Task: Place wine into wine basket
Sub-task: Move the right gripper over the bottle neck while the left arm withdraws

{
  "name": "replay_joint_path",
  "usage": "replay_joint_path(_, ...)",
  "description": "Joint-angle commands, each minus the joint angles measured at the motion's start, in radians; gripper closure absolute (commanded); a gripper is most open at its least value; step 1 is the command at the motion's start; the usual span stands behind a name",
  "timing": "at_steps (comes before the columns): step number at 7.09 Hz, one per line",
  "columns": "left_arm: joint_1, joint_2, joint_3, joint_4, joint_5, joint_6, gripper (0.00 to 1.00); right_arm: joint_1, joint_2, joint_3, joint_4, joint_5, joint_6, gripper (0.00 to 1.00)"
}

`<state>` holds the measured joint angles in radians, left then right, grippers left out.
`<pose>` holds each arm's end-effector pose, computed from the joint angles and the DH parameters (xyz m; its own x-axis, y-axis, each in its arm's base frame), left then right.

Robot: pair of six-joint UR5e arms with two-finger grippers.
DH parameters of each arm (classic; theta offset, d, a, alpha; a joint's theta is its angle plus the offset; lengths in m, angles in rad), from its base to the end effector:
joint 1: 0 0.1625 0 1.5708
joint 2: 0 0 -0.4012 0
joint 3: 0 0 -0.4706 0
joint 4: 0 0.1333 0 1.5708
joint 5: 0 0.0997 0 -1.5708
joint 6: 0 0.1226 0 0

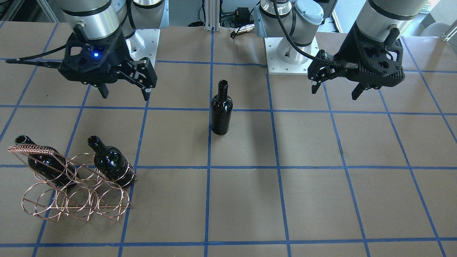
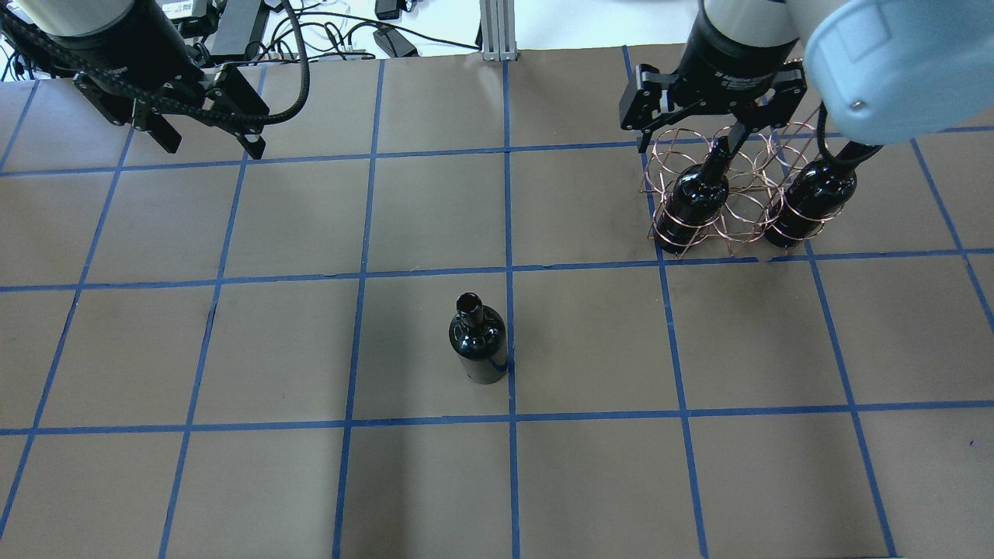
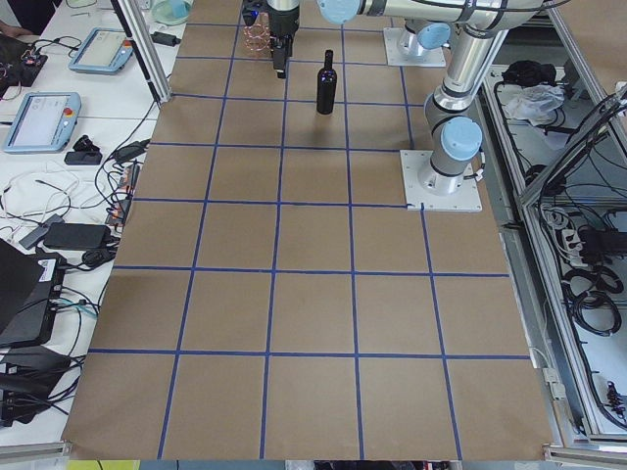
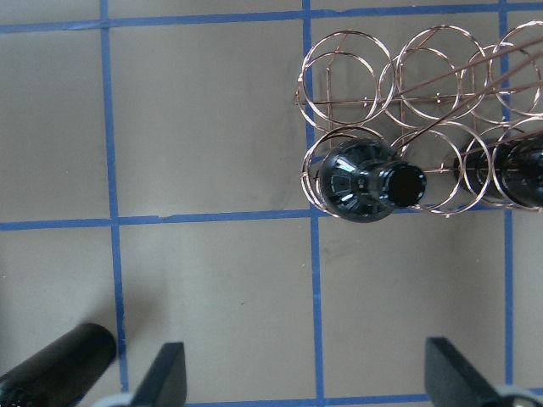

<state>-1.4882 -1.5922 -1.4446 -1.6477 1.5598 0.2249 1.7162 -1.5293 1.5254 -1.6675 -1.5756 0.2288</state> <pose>-0.0864 -0.5888 0.4931 -0.9899 0.1420 0.0045 0.1418 0.9894 -0.0296 0.2181 -0.5732 0.4532 -0.9964 0.0826 -0.0181 0.0840 0.9915 -0.0989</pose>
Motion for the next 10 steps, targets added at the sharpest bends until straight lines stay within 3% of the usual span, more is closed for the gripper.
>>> replay_joint_path(1,0.002,0.014,-0.002,-0.01,-0.003,-0.03,0.0,0.165,0.04,0.006,-0.008,0.0,0.262,0.0)
replay_joint_path(4,0.002,0.02,-0.026,-0.009,-0.012,-0.096,0.0,0.409,0.105,0.01,-0.015,0.009,0.504,0.0)
replay_joint_path(6,0.003,0.02,-0.026,-0.007,-0.009,-0.096,0.0,0.439,0.172,0.025,-0.038,0.02,0.5,0.05)
replay_joint_path(10,0.002,0.015,-0.031,-0.009,-0.015,-0.192,0.0,0.41,0.181,0.047,-0.032,0.029,0.456,0.27)
